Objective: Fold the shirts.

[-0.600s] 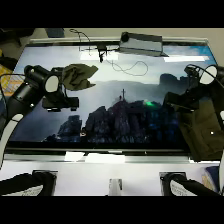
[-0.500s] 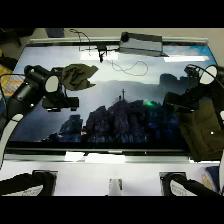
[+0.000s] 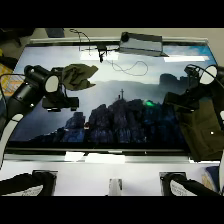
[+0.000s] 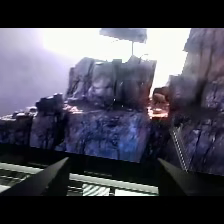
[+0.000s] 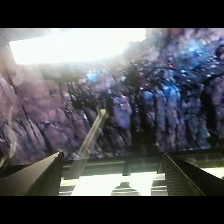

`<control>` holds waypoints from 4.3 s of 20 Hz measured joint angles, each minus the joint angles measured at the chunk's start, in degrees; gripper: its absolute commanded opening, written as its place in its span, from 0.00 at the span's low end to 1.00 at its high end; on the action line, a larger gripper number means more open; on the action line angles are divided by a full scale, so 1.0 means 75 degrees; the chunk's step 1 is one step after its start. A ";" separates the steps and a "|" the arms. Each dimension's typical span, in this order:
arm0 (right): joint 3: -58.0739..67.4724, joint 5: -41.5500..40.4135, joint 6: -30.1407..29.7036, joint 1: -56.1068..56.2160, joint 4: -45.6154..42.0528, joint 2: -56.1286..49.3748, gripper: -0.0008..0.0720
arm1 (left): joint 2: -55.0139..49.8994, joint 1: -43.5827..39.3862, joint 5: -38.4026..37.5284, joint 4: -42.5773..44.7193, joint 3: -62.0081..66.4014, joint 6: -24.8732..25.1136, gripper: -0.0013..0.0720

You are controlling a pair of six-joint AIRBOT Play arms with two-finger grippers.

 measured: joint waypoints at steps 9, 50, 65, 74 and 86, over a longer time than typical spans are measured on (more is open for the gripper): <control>0.0000 -0.0015 -0.0003 -0.0003 0.0003 0.0000 0.93 | -0.0058 0.0000 0.1559 -0.0003 0.0000 0.0000 0.87; 0.0682 -0.0466 -0.1008 0.0003 0.0938 0.1017 0.92 | 0.0329 0.1303 0.7160 -0.4561 0.0997 0.4430 0.06; 0.1588 0.0685 -0.0201 0.0000 -0.0606 0.3072 0.93 | -0.0842 -0.2025 0.6417 -0.5097 -0.0662 0.3136 0.99; -0.0801 0.0953 -0.0373 0.0000 0.0653 0.2299 0.91 | -0.0361 0.0629 0.3494 -0.4468 -0.1632 0.3276 0.93; -0.3375 0.0804 -0.0501 0.0000 0.0860 0.2247 0.91 | -0.1078 -0.0965 0.6429 -0.7589 -0.3917 0.3771 0.81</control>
